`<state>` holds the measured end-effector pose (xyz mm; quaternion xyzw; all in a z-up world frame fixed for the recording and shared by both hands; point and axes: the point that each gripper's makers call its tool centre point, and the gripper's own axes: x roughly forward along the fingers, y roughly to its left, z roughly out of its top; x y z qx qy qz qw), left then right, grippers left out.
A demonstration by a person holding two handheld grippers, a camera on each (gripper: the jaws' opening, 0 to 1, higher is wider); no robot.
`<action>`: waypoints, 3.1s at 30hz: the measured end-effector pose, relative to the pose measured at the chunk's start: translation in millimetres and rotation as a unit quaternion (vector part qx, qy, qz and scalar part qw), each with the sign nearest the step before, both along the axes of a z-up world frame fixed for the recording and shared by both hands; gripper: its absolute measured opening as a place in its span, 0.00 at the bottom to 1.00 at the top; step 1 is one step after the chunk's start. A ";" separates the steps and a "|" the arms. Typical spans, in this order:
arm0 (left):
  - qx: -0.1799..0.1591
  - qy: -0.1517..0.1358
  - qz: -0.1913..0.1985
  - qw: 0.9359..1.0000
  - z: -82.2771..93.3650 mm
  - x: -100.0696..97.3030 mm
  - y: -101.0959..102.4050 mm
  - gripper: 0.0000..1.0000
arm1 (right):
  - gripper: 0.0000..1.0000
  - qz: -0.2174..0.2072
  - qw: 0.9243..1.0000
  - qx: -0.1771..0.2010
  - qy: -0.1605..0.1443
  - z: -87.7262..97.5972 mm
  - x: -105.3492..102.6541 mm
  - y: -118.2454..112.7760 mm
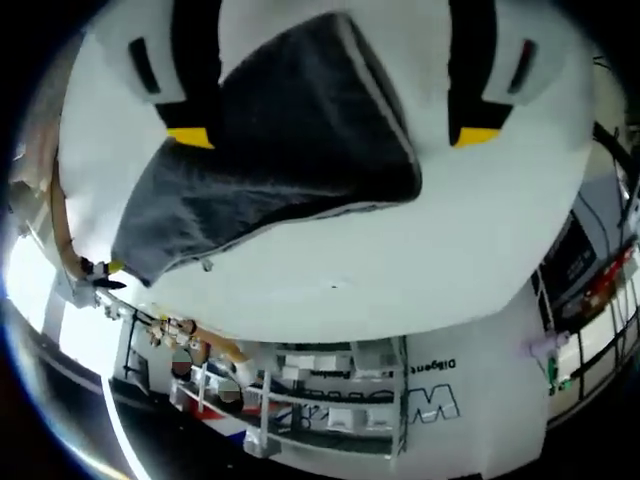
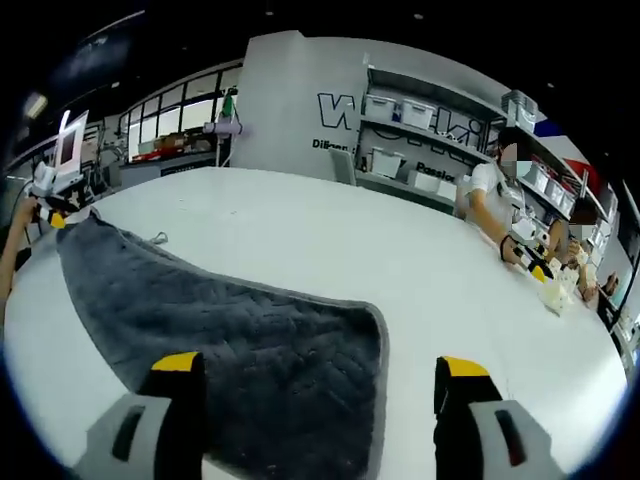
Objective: Fold the towel on the table until its edges align and the towel forms a compact rectangular stack.
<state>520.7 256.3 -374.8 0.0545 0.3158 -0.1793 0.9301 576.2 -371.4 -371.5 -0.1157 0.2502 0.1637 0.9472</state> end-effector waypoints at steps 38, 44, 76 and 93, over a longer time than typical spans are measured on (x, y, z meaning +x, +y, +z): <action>0.003 -0.004 -0.003 1.000 -15.2 -73.0 15.4 0.55 | 0.92 0.022 1.000 0.018 0.002 -2.2 -2.9 13.8; -0.004 -0.013 -0.002 1.000 -17.4 -68.4 15.0 0.25 | 0.90 0.025 1.000 0.016 0.006 -3.7 0.4 12.9; 0.075 -0.021 0.054 0.996 13.1 -59.9 71.7 0.04 | 0.88 0.022 1.000 -0.003 0.019 -12.1 -1.8 10.5; 0.122 0.024 0.113 0.986 -21.7 -68.1 112.7 0.26 | 0.88 0.020 1.000 -0.003 0.016 -9.5 0.0 7.8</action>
